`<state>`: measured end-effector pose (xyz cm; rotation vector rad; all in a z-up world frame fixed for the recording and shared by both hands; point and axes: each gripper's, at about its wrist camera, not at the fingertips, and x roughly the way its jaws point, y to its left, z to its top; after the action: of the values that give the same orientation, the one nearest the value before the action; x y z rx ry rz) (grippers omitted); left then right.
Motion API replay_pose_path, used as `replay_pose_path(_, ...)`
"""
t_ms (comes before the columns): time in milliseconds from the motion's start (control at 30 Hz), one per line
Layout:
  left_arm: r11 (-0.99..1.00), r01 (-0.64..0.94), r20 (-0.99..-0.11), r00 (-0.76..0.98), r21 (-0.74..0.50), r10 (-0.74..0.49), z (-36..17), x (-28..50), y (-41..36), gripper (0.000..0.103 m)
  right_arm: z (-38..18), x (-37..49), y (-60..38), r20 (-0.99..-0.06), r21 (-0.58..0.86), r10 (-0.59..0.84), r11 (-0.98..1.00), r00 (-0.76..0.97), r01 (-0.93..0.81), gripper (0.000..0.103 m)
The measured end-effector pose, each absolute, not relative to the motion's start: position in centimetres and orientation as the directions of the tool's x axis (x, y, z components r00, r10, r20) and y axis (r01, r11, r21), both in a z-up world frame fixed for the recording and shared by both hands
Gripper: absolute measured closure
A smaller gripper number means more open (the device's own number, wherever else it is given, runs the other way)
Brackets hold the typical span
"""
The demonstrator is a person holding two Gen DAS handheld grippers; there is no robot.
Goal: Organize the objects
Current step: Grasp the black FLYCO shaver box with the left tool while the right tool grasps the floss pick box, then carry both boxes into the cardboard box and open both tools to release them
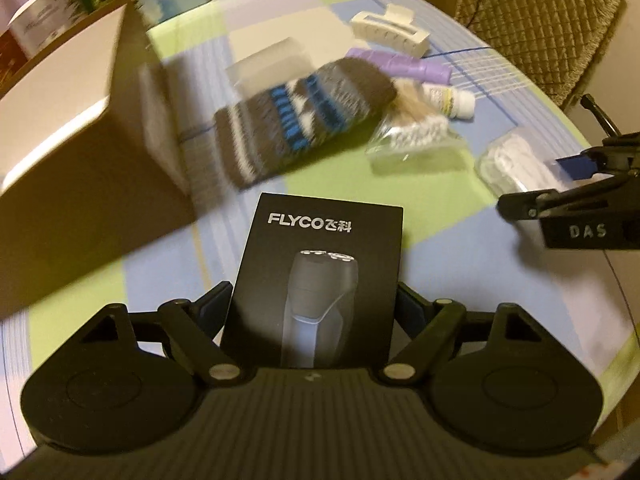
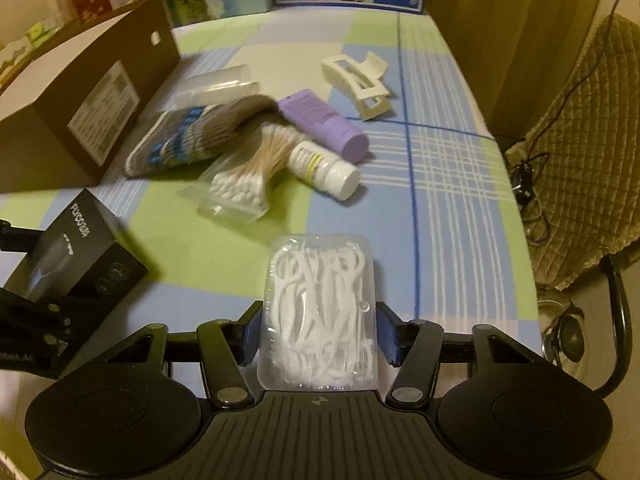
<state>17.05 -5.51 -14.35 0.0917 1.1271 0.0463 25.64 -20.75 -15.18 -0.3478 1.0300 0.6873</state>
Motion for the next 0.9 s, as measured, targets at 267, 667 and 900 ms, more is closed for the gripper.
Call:
replay_pose_path(267, 0.993, -0.097, -0.903, 0.417, 0.072, 0.106, -13.6, 13.6, -2.5, 0.026, -13.9, 23.8, -19.8, -0.871, 0.17, 0.439, 0.69, 0.219, -0.703, 0.049)
replay_pose_path(667, 0.977, -0.212, -0.857, 0.497, 0.031, 0.135, -8.5, 9.9, 3.1, 0.026, -8.8, 20.8, -13.8, -0.795, 0.272, 0.59, 0.556, 0.143, -0.785, 0.049)
replay_pose_path(900, 0.96, -0.278, -0.816, 0.55, 0.023, 0.178, -4.2, 8.7, 7.2, 0.026, -5.8, 19.7, -8.2, -0.731, 0.308, 0.674, 0.466, 0.107, -0.829, 0.049)
